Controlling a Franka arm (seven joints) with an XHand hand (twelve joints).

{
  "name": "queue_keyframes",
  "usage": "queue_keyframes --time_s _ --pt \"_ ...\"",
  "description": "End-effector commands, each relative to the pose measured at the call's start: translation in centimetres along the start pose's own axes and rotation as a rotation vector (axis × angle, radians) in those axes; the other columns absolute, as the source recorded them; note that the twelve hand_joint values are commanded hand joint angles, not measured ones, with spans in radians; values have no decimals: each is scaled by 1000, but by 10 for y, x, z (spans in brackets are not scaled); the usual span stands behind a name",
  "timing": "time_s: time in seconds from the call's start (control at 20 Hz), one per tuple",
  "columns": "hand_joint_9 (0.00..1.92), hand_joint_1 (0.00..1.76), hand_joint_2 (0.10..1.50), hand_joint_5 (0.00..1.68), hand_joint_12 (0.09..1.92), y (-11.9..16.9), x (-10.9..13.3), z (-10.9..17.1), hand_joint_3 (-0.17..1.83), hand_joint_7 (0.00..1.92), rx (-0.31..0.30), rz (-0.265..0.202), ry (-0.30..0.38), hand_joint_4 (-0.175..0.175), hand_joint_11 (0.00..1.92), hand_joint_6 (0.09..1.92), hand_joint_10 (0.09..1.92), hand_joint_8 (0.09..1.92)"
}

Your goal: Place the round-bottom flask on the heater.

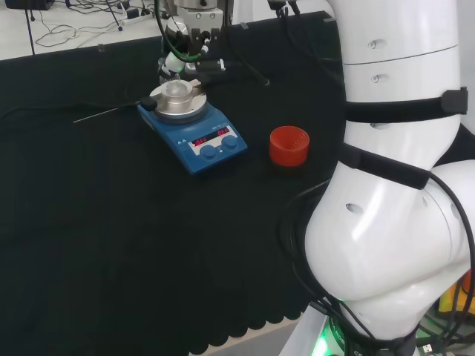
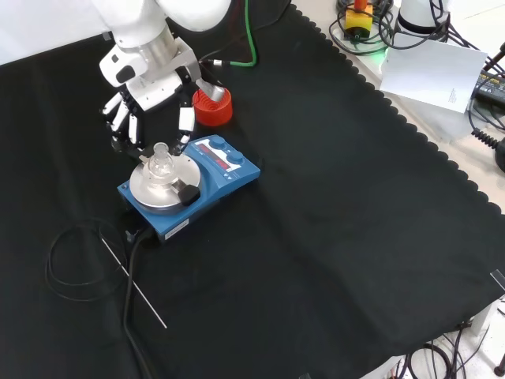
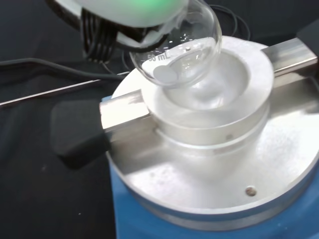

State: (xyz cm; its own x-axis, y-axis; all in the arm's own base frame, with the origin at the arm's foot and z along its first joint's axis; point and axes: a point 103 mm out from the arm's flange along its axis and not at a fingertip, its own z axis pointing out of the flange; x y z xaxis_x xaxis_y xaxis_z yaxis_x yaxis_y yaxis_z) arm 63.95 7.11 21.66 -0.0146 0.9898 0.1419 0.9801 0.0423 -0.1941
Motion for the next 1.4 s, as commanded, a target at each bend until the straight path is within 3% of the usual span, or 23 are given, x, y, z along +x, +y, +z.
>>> queue_keyframes --time_s 0.05,0.45,1.25,1.4 --pt "711 1098 656 1159 1370 4 -17 0 765 469 3 12 5 169 262 924 567 645" --pt "711 1099 654 1161 1370 8 -37 7 768 469 27 11 16 168 262 920 567 646" --pt "706 1100 649 1165 1371 10 -38 10 772 463 44 -13 40 168 259 915 565 647" --pt "680 1084 706 1139 1386 9 -36 11 674 432 53 -22 56 175 229 909 574 655"
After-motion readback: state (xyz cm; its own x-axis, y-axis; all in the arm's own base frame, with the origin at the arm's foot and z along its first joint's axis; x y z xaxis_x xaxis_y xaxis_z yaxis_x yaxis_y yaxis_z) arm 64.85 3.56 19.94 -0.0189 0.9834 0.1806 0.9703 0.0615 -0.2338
